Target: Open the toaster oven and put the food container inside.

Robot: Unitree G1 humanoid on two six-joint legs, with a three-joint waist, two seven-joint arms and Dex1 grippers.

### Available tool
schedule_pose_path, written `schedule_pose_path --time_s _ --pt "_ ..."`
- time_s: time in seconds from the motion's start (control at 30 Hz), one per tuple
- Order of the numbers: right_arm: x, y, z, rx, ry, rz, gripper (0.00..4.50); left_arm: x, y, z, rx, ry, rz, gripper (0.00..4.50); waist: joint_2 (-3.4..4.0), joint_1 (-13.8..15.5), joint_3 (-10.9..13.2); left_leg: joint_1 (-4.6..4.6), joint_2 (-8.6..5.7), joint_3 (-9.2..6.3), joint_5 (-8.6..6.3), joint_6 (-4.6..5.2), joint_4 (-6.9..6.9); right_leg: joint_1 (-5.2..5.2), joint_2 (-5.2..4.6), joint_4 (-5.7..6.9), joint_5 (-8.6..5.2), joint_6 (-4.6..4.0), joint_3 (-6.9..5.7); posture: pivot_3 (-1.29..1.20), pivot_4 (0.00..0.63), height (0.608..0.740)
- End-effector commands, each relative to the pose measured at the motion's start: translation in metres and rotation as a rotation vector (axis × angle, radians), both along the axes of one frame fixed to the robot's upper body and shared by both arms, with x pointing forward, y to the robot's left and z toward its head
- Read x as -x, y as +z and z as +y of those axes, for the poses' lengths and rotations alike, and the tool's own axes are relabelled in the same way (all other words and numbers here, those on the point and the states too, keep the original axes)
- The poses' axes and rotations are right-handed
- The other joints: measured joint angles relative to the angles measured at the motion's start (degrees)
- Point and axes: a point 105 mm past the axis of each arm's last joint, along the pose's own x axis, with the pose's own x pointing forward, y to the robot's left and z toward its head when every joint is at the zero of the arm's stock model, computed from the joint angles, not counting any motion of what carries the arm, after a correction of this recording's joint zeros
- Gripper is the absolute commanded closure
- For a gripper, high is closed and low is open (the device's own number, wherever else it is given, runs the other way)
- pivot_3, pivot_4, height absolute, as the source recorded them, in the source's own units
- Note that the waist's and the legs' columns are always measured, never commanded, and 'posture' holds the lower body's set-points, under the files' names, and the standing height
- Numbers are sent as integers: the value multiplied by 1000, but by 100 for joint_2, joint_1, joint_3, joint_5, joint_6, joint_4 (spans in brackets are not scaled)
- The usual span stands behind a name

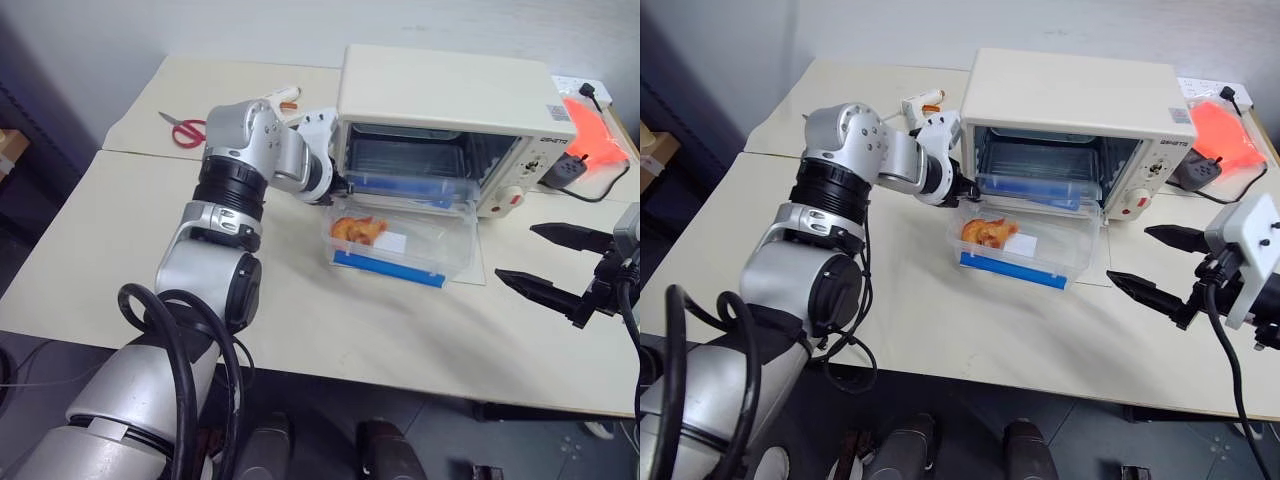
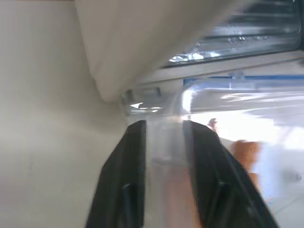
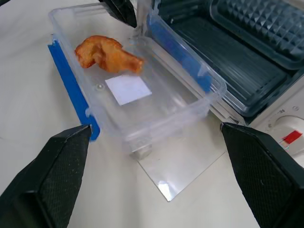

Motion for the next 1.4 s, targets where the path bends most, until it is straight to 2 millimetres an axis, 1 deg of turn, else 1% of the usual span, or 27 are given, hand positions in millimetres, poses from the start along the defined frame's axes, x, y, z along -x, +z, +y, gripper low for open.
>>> schedule_pose_path --time_s 0.03,0.13,0.17,0.33,0.5,0.6,0.63,0.67,0.7,0.73,0.8,0.87,0.9,0.93,1.0,1.03,1.1,1.17,1.23,1.27,1.33,1.4 --pt "4 13 0 7 -8 -81 0 3 19 -4 33 -26 -48 1894 0 -11 0 0 1 1 0 0 -1 -1 1 1 0 0 0 0 150 740" --pt "4 12 2 1 -5 -81 0 3 30 0 80 -24 -56 1100 0 -31 0 2 3 1 1 -2 -1 -2 2 6 0 0 0 0 150 740" --pt "3 12 3 -2 -3 -80 0 3 35 3 93 -25 -64 963 0 -46 0 2 4 1 2 -3 0 -2 2 6 0 0 0 0 150 740" --pt "2 12 4 -4 9 -76 0 8 54 21 141 -44 -95 963 0 -144 0 5 5 3 2 -3 -2 -4 3 15 0 0 1 0 150 740" --pt "-1 13 4 -4 18 -74 0 24 76 34 217 -150 -163 963 2 -162 -1 9 9 5 3 -5 -5 -6 5 19 0 0 3 0 150 740" --pt "-2 14 4 -4 24 -74 0 30 87 46 244 -218 -268 963 4 -163 -2 12 10 5 3 -5 -4 -4 4 22 0 0 5 0 150 740" --pt "-3 16 4 -8 22 -76 0 31 91 54 260 -236 -314 1126 3 -169 -2 12 10 5 4 -6 -4 -4 4 22 0 0 5 0 150 740" --pt "-3 17 4 -18 24 -76 180 33 95 64 299 -245 -347 1348 4 -187 -2 13 11 5 5 -9 -3 -4 5 24 0 -1 5 0 150 740" --pt "-4 18 3 -26 26 -76 396 34 98 70 326 -252 -367 1562 4 -206 -2 13 13 5 6 -10 -4 -5 6 23 0 0 6 0 150 740" --pt "-3 20 5 -40 36 -71 625 38 102 79 361 -284 -408 1876 3 -220 -2 13 14 5 7 -11 -4 -5 6 25 0 -1 6 0 150 740" --pt "1 20 9 -53 66 -56 1246 52 107 90 397 -393 -503 2430 4 -265 -2 13 17 3 8 -14 -3 -5 8 25 0 -1 4 0 150 740" --pt "5 17 16 -55 100 -35 1962 69 100 100 382 -524 -556 3070 4 -290 -2 14 29 2 9 -15 -5 -4 10 26 0 -1 2 0 150 740" --pt "7 15 20 -58 122 -24 2335 79 93 104 366 -590 -560 3423 6 -291 -3 14 35 4 9 -15 -8 -4 10 23 0 -1 4 0 150 740" --pt "9 14 25 -68 141 -12 2647 86 86 107 364 -641 -551 3688 6 -288 -3 15 42 4 9 -15 -8 -4 10 24 0 -1 4 0 150 740" --pt "13 12 33 -82 182 9 3379 99 76 112 366 -715 -524 4379 6 -280 -3 16 45 2 9 -15 -5 3 10 21 0 -2 3 0 150 740" --pt "17 9 39 -87 210 28 3707 106 69 115 367 -752 -500 4500 6 -278 -4 16 45 1 9 -14 0 6 10 18 0 -2 2 0 150 740" --pt "24 2 50 -92 263 67 4396 121 56 121 349 -834 -467 4500 6 -278 -4 16 45 -1 9 -9 3 12 9 16 0 -2 2 0 150 740" --pt "27 -6 59 -89 287 88 4454 130 37 125 284 -897 -434 4500 6 -280 -4 17 46 -2 8 -7 1 14 9 15 0 -2 3 0 150 740" --pt "25 -11 64 -86 278 95 4454 135 18 125 198 -955 -406 4500 6 -281 -4 17 47 -2 7 -4 1 15 9 13 0 -2 2 0 150 740" --pt "24 -13 65 -86 275 96 4454 136 13 125 174 -971 -400 4500 6 -274 -4 18 46 -2 6 -2 2 17 9 11 0 -2 3 0 150 740" --pt "24 -20 71 -97 291 115 4454 137 2 119 153 -1001 -383 4500 5 -266 -4 18 45 -2 6 4 3 18 8 10 0 -2 3 0 150 740" --pt "23 -27 75 -99 294 127 4454 133 -4 112 151 -1015 -382 4500 5 -267 -4 18 44 -5 5 6 5 21 8 8 0 -3 2 0 150 740"
